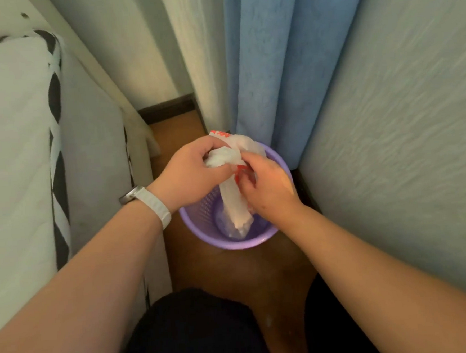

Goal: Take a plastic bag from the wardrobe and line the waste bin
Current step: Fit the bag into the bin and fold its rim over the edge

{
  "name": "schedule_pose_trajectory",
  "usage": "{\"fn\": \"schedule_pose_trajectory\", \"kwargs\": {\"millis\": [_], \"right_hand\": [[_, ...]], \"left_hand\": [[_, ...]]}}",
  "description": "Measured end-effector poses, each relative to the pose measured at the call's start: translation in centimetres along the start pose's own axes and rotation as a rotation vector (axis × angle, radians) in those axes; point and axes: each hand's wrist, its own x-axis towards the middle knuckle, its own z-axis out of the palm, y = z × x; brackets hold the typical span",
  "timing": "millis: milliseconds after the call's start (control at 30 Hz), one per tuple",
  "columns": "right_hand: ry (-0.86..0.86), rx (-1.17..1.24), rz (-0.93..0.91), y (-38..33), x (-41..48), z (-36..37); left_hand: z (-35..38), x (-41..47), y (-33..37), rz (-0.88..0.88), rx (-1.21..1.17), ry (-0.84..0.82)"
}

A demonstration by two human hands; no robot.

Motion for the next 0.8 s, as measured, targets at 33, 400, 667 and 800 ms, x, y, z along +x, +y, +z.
{"fn": "schedule_pose_trajectory", "kwargs": {"millis": [33,400,667,800], "right_hand": [[0.045,0.004,-0.01,0.3,-0.4,0.1],[-0.105,0.116,0.03,1.6,-1.5,0.8],[0.025,0.101,-0.03,2.1,-0.6,-1.1],[0.055,0.022,-0.062,2.5,-0.1,-2.2]], "left_hand": [[0.1,0.1,-0.1,0.012,0.019,-0.018],[1.5,0.4,-1.8,-0.02,0.15,-0.1],[0.6,0.6,-1.0,-0.083,0.039,-0.145],[-0.2,0.7,-0.6,-0.125,0.085,-0.114]]}}
